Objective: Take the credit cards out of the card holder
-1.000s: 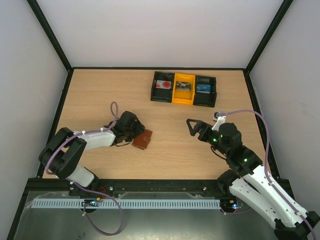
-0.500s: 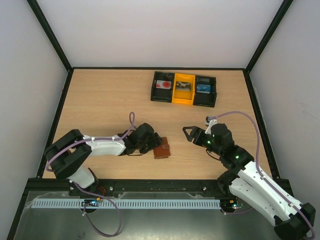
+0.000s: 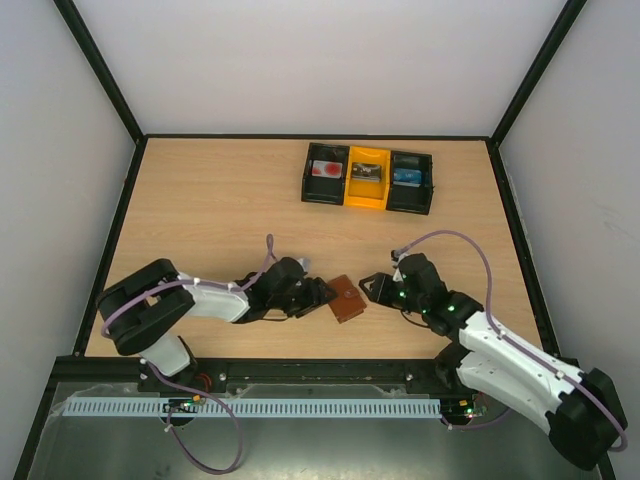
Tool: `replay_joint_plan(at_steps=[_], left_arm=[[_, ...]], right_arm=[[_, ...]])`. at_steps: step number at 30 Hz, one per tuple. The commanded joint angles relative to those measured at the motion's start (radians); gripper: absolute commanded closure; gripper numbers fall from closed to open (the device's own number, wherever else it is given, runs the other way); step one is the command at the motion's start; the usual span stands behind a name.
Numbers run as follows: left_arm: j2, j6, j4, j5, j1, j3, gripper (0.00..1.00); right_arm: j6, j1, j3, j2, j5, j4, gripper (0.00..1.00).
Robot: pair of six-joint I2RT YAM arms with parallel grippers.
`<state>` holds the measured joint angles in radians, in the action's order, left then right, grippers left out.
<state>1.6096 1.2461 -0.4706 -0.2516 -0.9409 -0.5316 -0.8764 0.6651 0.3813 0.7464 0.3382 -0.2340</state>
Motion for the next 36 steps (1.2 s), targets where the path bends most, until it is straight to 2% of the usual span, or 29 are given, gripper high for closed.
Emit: replay_joint_plan(at_steps=[1,8,12,18,29,33,36], left_arm=[[-0.047,-0.038,0.085,0.015,0.051,0.075,0.36],[-0.242,-0.121,0.262,0.158,0.090,0.105,0.34],[-0.368,-0.128,0.297,0.207,0.096,0.146,0.32],[-0.515,-0.082,0.191,0.135,0.146,0.270,0.26],[-0.643,-0.110,0.251,0.119,0.194,0.301,0.24],[-0.653,-0.133,0.246,0.120,0.194,0.306,0.23],[-0.662,-0.135,0.252,0.130,0.194,0.310,0.23]], right_arm=[[0.064,0.019,-0.015,0.085,-0.003,0.032,0.66],[0.101,0.026,0.008,0.193,-0.046,0.047,0.63],[0.110,0.028,0.007,0.261,-0.055,0.079,0.63],[0.103,0.031,0.004,0.354,-0.017,0.164,0.63],[0.069,0.087,0.047,0.463,0.002,0.215,0.66],[0.056,0.148,0.084,0.488,-0.023,0.194,0.66],[0.067,0.212,0.157,0.503,-0.124,0.088,0.66]])
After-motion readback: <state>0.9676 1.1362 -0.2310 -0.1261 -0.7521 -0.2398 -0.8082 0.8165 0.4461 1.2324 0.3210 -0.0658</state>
